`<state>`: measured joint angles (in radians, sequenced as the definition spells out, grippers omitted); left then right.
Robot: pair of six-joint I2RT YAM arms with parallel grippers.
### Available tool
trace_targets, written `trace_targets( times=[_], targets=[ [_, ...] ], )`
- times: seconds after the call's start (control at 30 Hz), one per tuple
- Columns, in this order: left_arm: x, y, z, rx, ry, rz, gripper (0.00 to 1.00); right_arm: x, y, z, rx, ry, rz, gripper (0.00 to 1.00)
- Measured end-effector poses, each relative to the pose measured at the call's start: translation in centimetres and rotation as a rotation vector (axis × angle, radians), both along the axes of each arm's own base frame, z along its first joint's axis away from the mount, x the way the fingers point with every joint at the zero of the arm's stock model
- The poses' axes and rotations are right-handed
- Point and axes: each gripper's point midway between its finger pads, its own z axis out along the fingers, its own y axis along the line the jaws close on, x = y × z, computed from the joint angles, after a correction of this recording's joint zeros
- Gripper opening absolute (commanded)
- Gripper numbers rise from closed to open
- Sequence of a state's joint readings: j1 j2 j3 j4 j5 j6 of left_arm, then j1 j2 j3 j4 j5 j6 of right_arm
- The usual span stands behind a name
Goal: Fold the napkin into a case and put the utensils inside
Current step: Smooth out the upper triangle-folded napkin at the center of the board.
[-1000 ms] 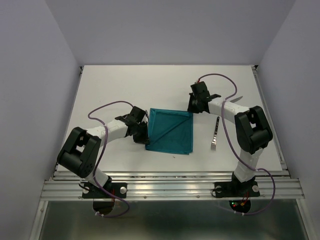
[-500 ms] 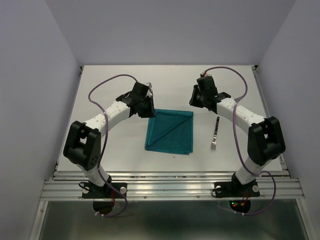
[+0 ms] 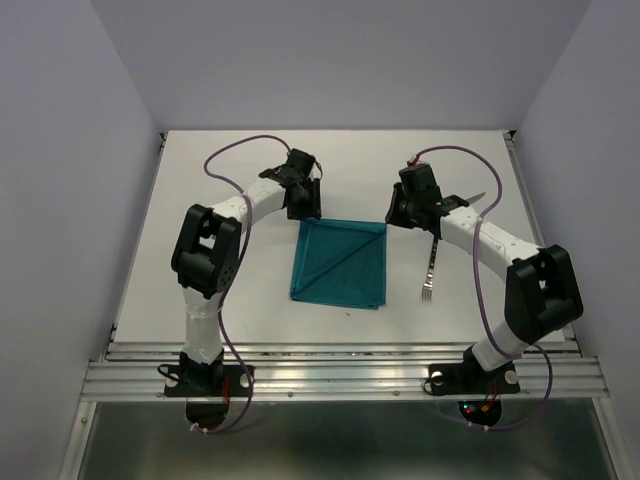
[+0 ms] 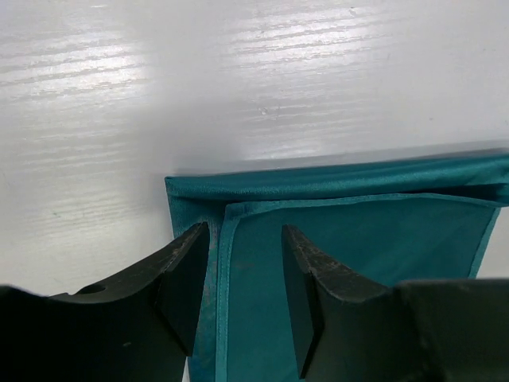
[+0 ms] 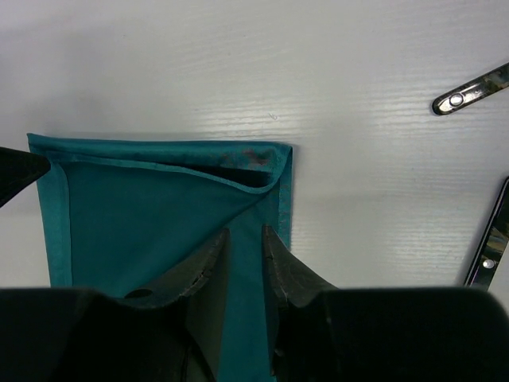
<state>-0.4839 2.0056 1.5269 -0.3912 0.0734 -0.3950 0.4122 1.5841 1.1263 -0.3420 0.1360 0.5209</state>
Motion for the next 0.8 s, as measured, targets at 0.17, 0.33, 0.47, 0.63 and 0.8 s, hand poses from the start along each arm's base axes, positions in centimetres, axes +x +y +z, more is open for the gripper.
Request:
trace_targets(
  times=[0.17, 0.33, 0.47, 0.63, 0.8],
  targets=[
    [0.1, 0.1, -0.9, 0.018, 0.013, -0.004, 0.5, 0.0, 0.0, 0.0, 0.001, 0.002, -0.002, 0.28],
    [0.2, 0.1, -1.1, 0.021, 0.013, -0.008, 0.46, -0.1, 0.0, 0.0, 0.002, 0.003, -0.002, 0.28],
    [0.4, -0.1, -2.0, 0.027, 0.025, -0.011, 0.44, -0.1, 0.0, 0.0, 0.002, 0.003, -0.002, 0.28],
    [0.2, 0.0, -3.3, 0.04, 0.049, -0.013, 0.44, -0.2, 0.0, -0.3, 0.002, 0.01, -0.004, 0.28],
    [0.3, 0.0, -3.3, 0.04, 0.048, -0.015, 0.35, -0.3, -0.1, -0.4, 0.0, 0.015, -0.004, 0.28]
  ],
)
